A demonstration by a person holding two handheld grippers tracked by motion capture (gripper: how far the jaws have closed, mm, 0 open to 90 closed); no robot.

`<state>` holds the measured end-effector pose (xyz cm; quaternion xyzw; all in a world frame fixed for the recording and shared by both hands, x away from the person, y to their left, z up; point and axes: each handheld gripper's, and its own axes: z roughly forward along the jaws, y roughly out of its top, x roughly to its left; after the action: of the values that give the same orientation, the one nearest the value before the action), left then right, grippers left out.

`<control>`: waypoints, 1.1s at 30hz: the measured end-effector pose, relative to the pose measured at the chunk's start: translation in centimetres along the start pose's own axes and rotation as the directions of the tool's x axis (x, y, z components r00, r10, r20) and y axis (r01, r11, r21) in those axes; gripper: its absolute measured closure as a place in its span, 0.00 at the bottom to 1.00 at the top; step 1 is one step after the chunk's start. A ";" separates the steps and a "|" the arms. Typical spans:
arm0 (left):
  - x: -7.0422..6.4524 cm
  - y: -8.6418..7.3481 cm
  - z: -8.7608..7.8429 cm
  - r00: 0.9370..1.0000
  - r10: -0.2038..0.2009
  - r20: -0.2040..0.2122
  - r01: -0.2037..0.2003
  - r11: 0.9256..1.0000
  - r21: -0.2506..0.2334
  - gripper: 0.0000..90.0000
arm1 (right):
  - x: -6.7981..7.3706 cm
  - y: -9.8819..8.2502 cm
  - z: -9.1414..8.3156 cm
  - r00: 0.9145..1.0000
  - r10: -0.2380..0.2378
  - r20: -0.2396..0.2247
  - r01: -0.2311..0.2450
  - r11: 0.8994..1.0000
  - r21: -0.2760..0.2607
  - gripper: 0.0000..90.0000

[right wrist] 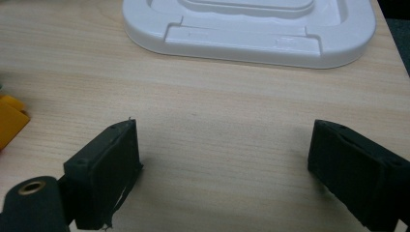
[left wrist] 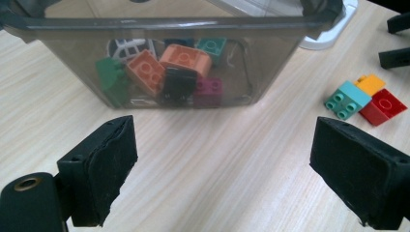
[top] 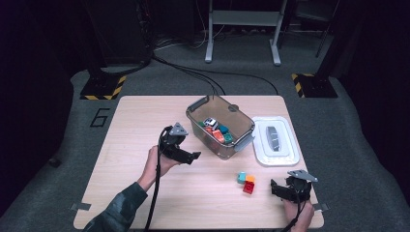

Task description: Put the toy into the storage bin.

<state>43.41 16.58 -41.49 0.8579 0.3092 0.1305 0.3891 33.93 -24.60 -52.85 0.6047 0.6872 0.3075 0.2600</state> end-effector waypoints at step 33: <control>-8.7 -3.2 5.6 0.960 0.178 0.215 -0.172 0.984 -0.047 0.16 | 0.0 0.0 0.0 1.000 -0.001 0.000 0.001 1.000 0.000 0.11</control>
<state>37.85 9.43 -47.43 0.8855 0.1855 0.0736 0.4195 33.93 -24.61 -52.85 0.6043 0.6874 0.3075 0.2602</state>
